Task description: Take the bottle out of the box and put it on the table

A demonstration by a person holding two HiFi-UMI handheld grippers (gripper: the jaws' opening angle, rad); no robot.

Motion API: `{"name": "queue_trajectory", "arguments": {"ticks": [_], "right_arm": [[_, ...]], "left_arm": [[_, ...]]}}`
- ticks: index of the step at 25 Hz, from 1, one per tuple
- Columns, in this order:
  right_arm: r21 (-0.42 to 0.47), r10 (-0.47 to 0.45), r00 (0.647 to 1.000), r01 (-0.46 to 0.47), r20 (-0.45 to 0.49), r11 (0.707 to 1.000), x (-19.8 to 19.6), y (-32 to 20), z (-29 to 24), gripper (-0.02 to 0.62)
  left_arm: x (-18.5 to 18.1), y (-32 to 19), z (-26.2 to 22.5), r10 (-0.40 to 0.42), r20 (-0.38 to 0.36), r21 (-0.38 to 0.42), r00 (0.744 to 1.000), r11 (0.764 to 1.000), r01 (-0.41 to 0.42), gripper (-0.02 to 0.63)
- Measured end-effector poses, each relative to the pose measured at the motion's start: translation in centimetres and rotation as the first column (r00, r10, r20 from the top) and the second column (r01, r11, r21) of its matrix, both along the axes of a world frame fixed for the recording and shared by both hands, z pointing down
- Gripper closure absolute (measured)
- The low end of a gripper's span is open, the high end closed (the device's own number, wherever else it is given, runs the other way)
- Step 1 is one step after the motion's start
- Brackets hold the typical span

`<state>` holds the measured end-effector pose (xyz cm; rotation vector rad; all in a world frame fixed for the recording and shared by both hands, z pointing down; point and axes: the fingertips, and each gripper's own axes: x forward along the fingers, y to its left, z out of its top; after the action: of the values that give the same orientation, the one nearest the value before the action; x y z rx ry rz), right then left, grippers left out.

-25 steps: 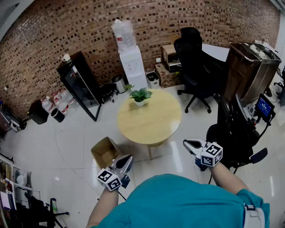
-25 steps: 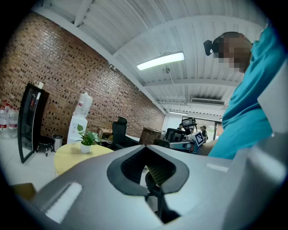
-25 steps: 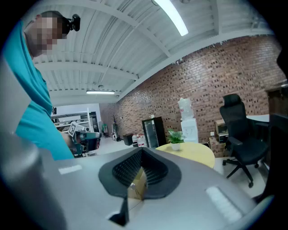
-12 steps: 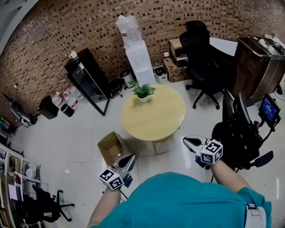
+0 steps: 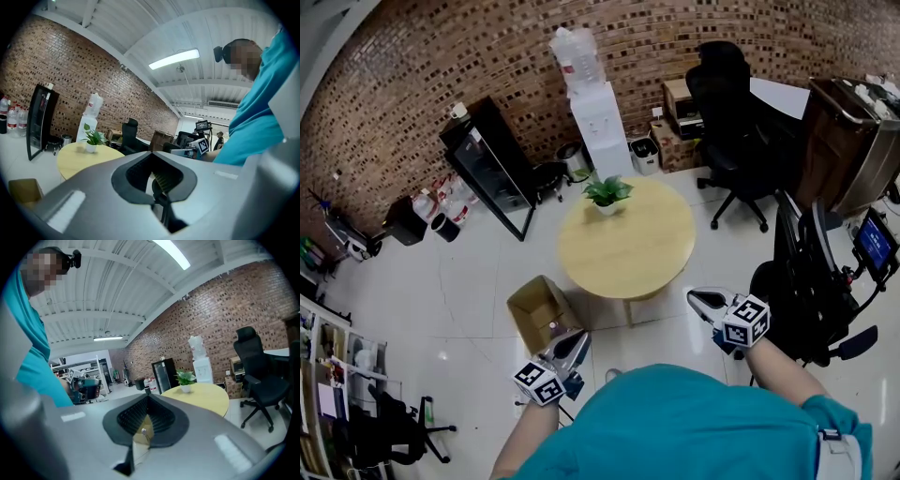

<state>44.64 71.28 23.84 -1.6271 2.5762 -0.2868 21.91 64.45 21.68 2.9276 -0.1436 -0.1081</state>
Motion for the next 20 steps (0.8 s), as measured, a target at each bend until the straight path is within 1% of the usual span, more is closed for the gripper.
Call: {"name": "queue_trajectory", "arguments": {"ticks": [3,7,10,14,17,20], "right_arm": [[-0.012,0.013,1.0,-0.013,-0.004,1.0,-0.8,-1.6,-0.1,0.594],[-0.016,0.046,0.999,-0.046,0.004,0.999,-2.5,-5.3,0.2,0.594],[-0.028,0.109,0.994,-0.108,0.02,0.994,-2.5,-7.7,-0.6,0.594],[-0.054,0.194,0.981,-0.193,0.025,0.98,-3.8,-10.7,-0.8,0.594],[-0.08,0.218,0.976,-0.217,0.01,0.973,-4.8,-13.7,0.4,0.594],[-0.105,0.208,0.978,-0.206,0.007,0.973,-5.7,-16.7,2.0,0.594]], "left_arm": [[-0.5,-2.1,0.0,0.013,-0.022,-0.01,1.0,1.0,-0.014,0.606],[-1.6,-6.7,1.1,0.062,-0.036,0.001,0.997,0.998,-0.062,0.606],[-2.1,-10.0,0.6,0.11,-0.035,0.025,0.993,0.994,-0.109,0.606],[-4.1,-13.9,0.2,0.165,-0.001,0.056,0.986,0.985,-0.165,0.606],[-4.8,-16.9,0.7,0.187,0.002,0.033,0.982,0.982,-0.187,0.606],[-4.7,-19.8,1.9,0.194,-0.004,0.011,0.981,0.981,-0.194,0.606]]}}
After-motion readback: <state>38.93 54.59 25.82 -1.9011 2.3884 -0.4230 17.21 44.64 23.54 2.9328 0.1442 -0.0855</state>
